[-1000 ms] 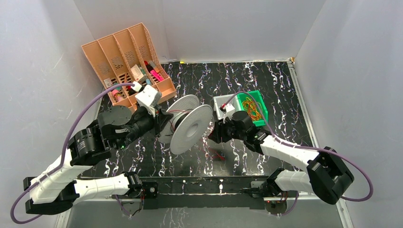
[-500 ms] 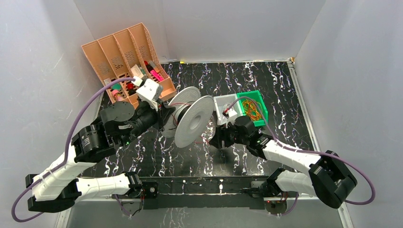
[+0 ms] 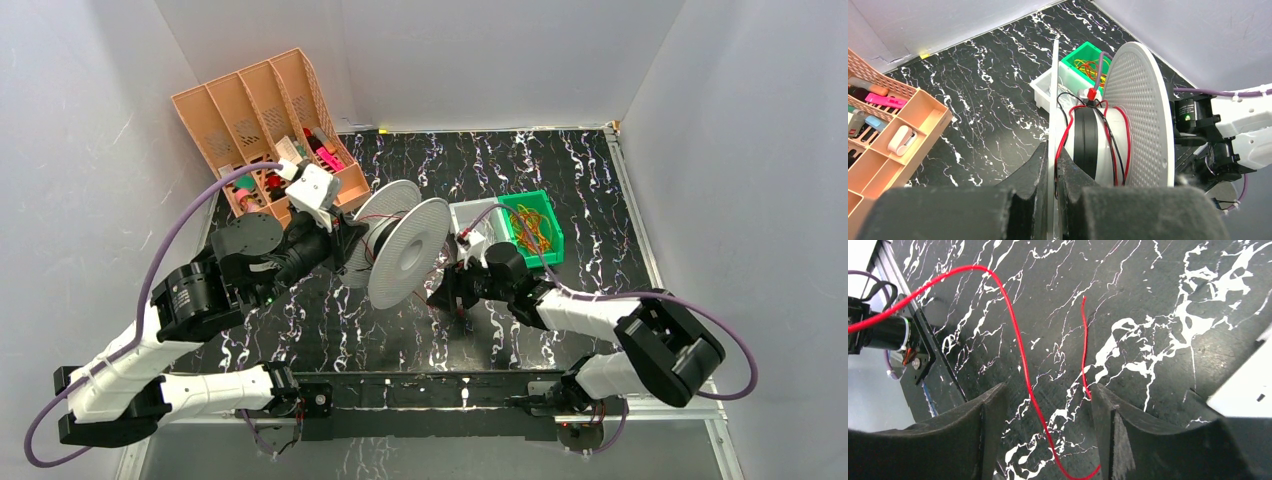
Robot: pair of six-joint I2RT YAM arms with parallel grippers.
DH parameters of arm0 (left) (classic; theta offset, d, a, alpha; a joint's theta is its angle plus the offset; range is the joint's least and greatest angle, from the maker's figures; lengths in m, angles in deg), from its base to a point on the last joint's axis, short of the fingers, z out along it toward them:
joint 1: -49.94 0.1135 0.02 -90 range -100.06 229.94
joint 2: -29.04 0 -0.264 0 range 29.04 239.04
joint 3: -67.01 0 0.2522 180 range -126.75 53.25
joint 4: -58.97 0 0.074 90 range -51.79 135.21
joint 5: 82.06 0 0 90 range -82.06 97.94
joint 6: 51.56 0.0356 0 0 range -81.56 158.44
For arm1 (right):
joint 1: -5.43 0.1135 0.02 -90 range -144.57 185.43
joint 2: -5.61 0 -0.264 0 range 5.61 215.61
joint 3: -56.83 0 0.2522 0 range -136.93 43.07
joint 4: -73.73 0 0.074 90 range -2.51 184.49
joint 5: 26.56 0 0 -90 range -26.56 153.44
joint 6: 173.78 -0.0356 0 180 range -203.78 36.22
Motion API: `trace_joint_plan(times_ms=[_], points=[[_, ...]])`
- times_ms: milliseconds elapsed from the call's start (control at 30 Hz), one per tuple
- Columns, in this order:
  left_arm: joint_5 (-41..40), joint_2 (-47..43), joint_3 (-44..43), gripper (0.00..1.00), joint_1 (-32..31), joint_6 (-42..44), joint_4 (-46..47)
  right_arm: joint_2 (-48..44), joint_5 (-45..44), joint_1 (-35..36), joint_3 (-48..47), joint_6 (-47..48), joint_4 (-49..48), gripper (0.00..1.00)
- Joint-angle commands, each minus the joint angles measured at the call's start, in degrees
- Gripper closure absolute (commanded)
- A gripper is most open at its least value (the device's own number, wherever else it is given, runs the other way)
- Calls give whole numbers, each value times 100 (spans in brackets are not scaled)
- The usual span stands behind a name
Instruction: Wrap the cables
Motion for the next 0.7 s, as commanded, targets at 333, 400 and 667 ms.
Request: trace_joint_plan(times_ms=[333, 400, 667], points=[[-764, -41, -290, 100, -26, -244, 697, 339, 610, -16, 285, -167, -1051, 100], [-1037, -30, -247, 100, -26, -303, 737, 170, 515, -5, 392, -224, -1042, 100], [-1912, 214, -59, 100, -26, -393, 1313, -541, -480, 515, 453, -486, -402, 100]])
